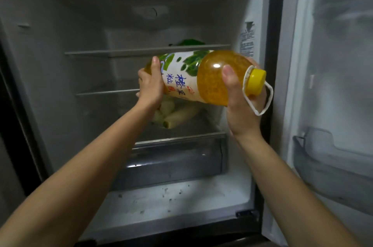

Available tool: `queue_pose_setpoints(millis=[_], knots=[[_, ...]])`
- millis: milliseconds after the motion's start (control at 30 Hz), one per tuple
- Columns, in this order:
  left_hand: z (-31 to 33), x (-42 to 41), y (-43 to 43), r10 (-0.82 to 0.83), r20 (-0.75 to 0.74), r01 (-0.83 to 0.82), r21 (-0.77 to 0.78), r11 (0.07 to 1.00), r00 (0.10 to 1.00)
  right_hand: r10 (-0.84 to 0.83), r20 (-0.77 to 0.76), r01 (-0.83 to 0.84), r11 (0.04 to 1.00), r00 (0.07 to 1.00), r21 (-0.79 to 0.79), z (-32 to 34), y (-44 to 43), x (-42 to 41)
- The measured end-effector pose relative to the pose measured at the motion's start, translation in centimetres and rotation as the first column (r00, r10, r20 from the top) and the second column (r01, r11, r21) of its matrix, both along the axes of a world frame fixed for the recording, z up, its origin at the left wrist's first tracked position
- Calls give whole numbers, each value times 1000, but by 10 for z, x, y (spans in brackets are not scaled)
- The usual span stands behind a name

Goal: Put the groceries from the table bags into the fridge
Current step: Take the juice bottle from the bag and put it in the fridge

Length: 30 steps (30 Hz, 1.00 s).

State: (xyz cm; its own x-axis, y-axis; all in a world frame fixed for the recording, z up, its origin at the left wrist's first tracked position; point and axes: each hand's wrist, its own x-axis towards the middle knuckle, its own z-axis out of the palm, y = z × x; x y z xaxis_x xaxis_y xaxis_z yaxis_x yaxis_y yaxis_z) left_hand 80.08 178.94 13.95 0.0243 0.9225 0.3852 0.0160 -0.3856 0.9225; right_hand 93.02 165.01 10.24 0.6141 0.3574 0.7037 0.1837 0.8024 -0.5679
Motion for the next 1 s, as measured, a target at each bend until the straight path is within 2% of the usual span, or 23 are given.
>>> queue_pose_setpoints(millis=[200, 433, 500, 633, 733, 833, 900, 1000], knots=[[17, 13, 56, 49, -333, -26, 74, 997, 942, -44, -17, 44, 999, 999, 2, 9, 58, 7], [24, 25, 112, -4, -545, 77, 111, 991, 838, -191, 62, 189, 981, 980, 32, 11, 109, 20], [24, 26, 122, 21, -626, 98, 155, 983, 779, -252, 134, 248, 968, 958, 50, 10, 124, 25], [21, 18, 145, 105, -820, 160, 233, 959, 563, -359, 340, 391, 920, 869, -27, 11, 154, 33], [20, 9, 162, 157, -859, 152, 260, 954, 487, -404, 446, 509, 849, 799, -143, 14, 174, 45], [19, 7, 171, 180, -856, 135, 277, 951, 485, -406, 477, 575, 766, 780, -288, 13, 191, 57], [17, 11, 174, 193, -849, 119, 285, 951, 491, -428, 511, 630, 704, 745, -329, 14, 199, 60], [17, 15, 177, 226, -864, 113, 307, 945, 451, -440, 553, 675, 653, 707, -343, 13, 203, 60]])
